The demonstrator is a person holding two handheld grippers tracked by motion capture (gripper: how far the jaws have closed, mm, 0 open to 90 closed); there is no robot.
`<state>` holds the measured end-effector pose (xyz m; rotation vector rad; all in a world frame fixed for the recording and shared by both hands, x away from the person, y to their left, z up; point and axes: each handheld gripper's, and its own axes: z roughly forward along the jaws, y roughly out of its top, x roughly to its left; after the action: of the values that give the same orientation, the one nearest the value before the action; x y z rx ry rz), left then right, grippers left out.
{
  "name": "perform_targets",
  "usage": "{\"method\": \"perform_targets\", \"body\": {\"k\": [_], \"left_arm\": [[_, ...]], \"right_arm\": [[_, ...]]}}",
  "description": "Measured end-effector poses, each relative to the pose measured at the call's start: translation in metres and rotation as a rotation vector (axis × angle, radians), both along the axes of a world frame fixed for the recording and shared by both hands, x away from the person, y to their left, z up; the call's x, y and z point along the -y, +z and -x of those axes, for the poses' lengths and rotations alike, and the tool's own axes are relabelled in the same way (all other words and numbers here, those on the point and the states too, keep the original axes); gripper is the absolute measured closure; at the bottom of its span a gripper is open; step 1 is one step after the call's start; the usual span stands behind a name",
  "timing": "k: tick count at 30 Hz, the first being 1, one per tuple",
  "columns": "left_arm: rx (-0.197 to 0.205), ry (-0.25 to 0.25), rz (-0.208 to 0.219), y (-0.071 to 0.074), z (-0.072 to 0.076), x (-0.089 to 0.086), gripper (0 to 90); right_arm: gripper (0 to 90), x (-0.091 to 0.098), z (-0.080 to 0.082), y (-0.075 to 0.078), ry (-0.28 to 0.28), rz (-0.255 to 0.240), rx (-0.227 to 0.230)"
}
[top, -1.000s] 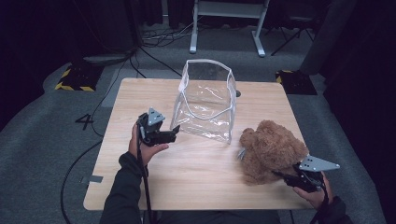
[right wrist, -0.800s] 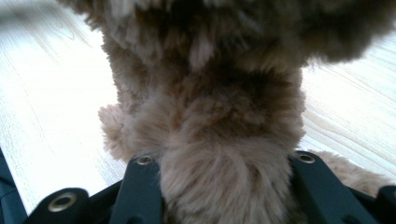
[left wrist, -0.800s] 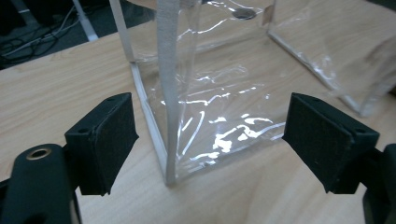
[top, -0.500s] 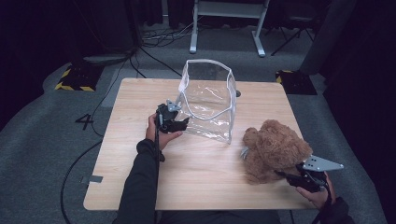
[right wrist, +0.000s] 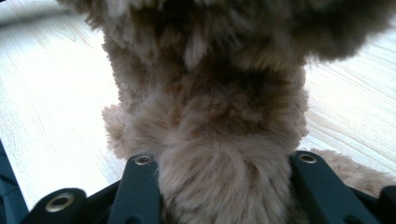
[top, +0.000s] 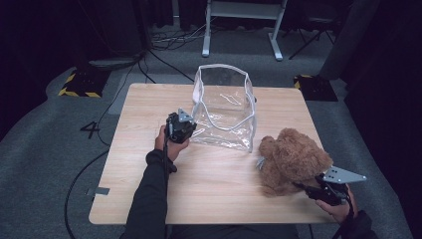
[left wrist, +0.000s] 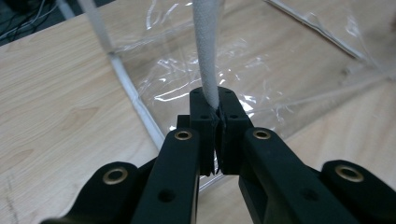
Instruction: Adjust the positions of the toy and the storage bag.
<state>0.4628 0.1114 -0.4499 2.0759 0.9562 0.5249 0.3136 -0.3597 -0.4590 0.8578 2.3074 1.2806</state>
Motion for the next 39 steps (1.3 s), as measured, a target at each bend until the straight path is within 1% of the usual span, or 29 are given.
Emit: {"method": "perform_targets", "body": {"k": [2,5,7,9,11,13,15,17,18,19,20,21,23,24,25,26,28,29,30,31,33,35,36,37,38,39], "left_arm": [[0.004,-0.048,-0.005,0.002,0.011,0.004,87.3],[0.013,-0.108,-0.018,0.004,0.031,0.009,87.3],[0.016,-0.139,-0.023,0.004,0.044,0.008,87.3],[0.017,-0.164,-0.014,0.004,0.058,0.005,87.3],[0.021,-0.177,-0.013,0.003,0.068,0.002,87.3],[0.015,-0.185,-0.001,0.002,0.078,-0.004,87.3],[0.011,-0.187,0.011,0.001,0.088,-0.011,87.2],[0.018,-0.181,0.011,-0.001,0.095,-0.015,86.6],[0.018,-0.178,0.024,-0.002,0.099,-0.018,82.3],[0.019,-0.176,0.031,-0.003,0.102,-0.021,74.2],[0.034,-0.157,0.017,-0.002,0.105,-0.023,65.4],[0.032,-0.129,-0.001,-0.002,0.109,-0.026,55.5],[0.023,-0.130,-0.002,-0.002,0.113,-0.032,49.1],[0.022,-0.114,-0.008,-0.003,0.114,-0.036,43.7],[0.024,-0.083,-0.021,-0.003,0.116,-0.042,41.7],[0.031,-0.057,-0.024,-0.003,0.117,-0.046,40.8],[0.058,0.032,-0.047,-0.004,0.115,-0.057,37.2],[0.065,0.065,-0.041,-0.003,0.111,-0.065,36.5],[0.069,0.081,-0.021,-0.003,0.108,-0.070,35.3],[0.062,0.101,0.004,-0.004,0.102,-0.076,35.1],[0.035,0.145,0.043,-0.006,0.086,-0.084,33.4],[0.021,0.182,0.055,-0.010,0.067,-0.087,32.3],[0.026,0.204,0.063,-0.012,0.058,-0.087,32.3],[0.034,0.218,0.060,-0.014,0.050,-0.086,32.4],[0.015,0.228,0.070,-0.015,0.040,-0.085,32.1],[0.009,0.249,0.084,-0.016,0.031,-0.084,31.3]], "right_arm": [[62.6,0.001,0.001,0.000,0.002,0.001,0.004],[62.9,0.002,0.003,0.000,0.003,-0.005,-0.001],[63.0,0.002,0.003,0.001,0.007,0.003,0.003],[63.0,0.002,0.004,0.001,0.010,0.002,0.000],[63.1,0.003,0.005,0.001,0.010,0.001,-0.002],[63.2,0.004,0.005,0.001,0.009,0.003,0.000],[63.3,0.004,0.005,0.000,0.007,0.002,0.002],[63.2,0.004,0.005,0.000,0.005,0.002,0.000],[63.2,0.004,0.005,0.000,0.005,0.001,-0.002],[63.1,0.004,0.005,0.000,0.004,-0.005,-0.006],[63.0,0.004,0.005,0.000,0.004,-0.006,-0.005],[62.8,0.004,0.005,0.000,0.003,-0.002,-0.002],[61.6,0.004,0.005,0.001,0.002,0.002,-0.001],[60.6,0.003,0.005,0.001,0.002,0.000,-0.001],[60.2,0.003,0.005,0.001,0.001,-0.002,-0.002],[59.8,0.003,0.005,0.001,0.000,-0.001,-0.001],[59.5,0.003,0.004,0.001,0.003,0.000,0.001],[59.6,0.002,0.004,0.002,0.003,-0.002,-0.002],[59.6,0.002,0.004,0.002,0.004,0.000,0.000],[59.6,0.001,0.004,0.002,0.004,0.003,0.001],[59.6,0.000,0.005,0.002,0.008,0.009,0.002],[59.6,0.001,0.004,0.002,0.010,0.009,0.001],[59.6,0.001,0.004,0.002,0.010,0.004,-0.003],[59.6,0.001,0.004,0.002,0.011,0.004,-0.002],[59.6,0.001,0.004,0.002,0.012,0.004,-0.002],[59.6,0.001,0.004,0.002,0.015,0.002,-0.002]]}}
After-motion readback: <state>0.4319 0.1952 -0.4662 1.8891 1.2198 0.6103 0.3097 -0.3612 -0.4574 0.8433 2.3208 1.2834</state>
